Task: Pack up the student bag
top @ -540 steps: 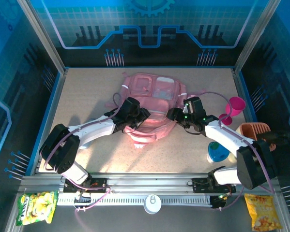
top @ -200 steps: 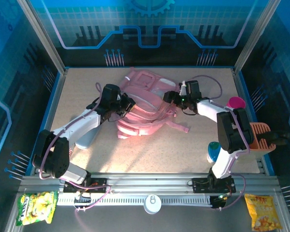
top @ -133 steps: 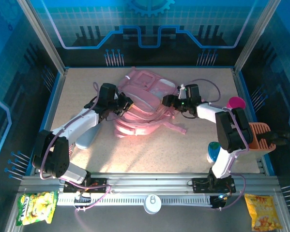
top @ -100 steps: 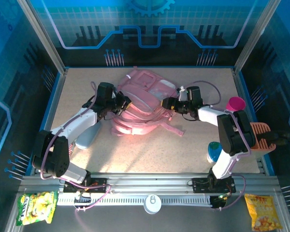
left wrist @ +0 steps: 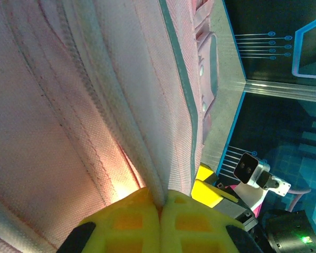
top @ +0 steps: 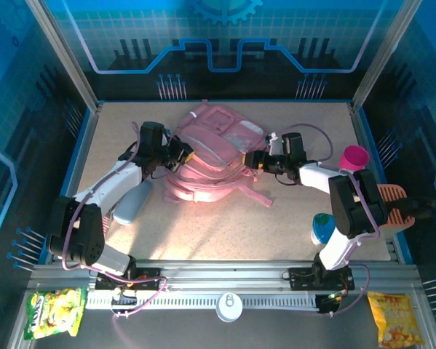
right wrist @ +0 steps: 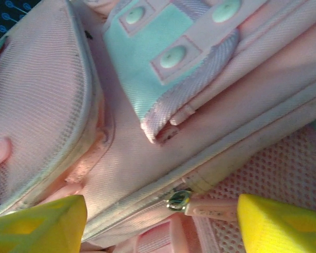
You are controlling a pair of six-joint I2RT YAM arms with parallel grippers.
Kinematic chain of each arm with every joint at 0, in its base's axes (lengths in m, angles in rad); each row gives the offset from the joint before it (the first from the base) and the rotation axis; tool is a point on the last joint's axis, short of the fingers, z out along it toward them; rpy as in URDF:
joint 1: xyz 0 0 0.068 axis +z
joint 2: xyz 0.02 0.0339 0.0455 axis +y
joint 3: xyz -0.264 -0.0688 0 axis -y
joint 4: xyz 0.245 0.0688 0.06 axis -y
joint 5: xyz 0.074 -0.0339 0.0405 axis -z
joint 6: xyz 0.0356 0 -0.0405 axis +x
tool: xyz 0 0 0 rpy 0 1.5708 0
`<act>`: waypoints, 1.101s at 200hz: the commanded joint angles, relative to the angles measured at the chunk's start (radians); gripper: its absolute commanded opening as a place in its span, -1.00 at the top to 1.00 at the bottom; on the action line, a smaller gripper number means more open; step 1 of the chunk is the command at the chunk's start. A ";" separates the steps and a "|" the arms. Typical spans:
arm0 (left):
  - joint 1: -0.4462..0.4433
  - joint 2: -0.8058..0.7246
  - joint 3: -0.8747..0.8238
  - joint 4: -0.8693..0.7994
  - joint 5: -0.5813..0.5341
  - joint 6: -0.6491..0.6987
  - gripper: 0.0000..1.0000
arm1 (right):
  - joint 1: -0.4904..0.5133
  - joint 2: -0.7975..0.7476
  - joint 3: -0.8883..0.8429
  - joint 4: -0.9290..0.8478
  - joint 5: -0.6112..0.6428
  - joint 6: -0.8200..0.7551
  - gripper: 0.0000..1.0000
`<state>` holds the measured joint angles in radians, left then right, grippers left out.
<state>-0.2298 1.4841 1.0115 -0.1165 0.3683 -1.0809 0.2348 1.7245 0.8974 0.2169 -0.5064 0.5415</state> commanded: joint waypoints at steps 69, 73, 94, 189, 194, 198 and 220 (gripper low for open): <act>0.033 -0.008 0.068 0.057 0.057 0.025 1.00 | 0.029 0.079 0.011 0.048 -0.109 0.029 -0.56; 0.033 -0.006 0.068 0.056 0.058 0.026 1.00 | 0.031 0.077 0.008 0.074 -0.118 0.026 -0.55; 0.038 -0.005 0.067 0.056 0.059 0.026 1.00 | 0.037 0.055 -0.006 0.084 -0.143 0.013 -0.41; 0.050 -0.008 0.058 0.057 0.066 0.026 1.00 | 0.039 0.024 -0.012 0.072 -0.154 -0.030 0.11; 0.050 -0.008 0.058 0.057 0.066 0.025 1.00 | 0.040 0.021 -0.012 0.067 -0.146 -0.032 0.14; 0.050 -0.007 0.058 0.057 0.066 0.025 1.00 | 0.040 0.019 -0.012 0.062 -0.141 -0.034 0.16; 0.052 -0.008 0.056 0.055 0.067 0.026 1.00 | 0.044 0.008 -0.011 0.026 -0.112 -0.050 0.25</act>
<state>-0.1894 1.4895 1.0203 -0.1257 0.3916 -1.0729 0.2573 1.7756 0.8963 0.2775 -0.6289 0.5243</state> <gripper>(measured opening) 0.049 0.395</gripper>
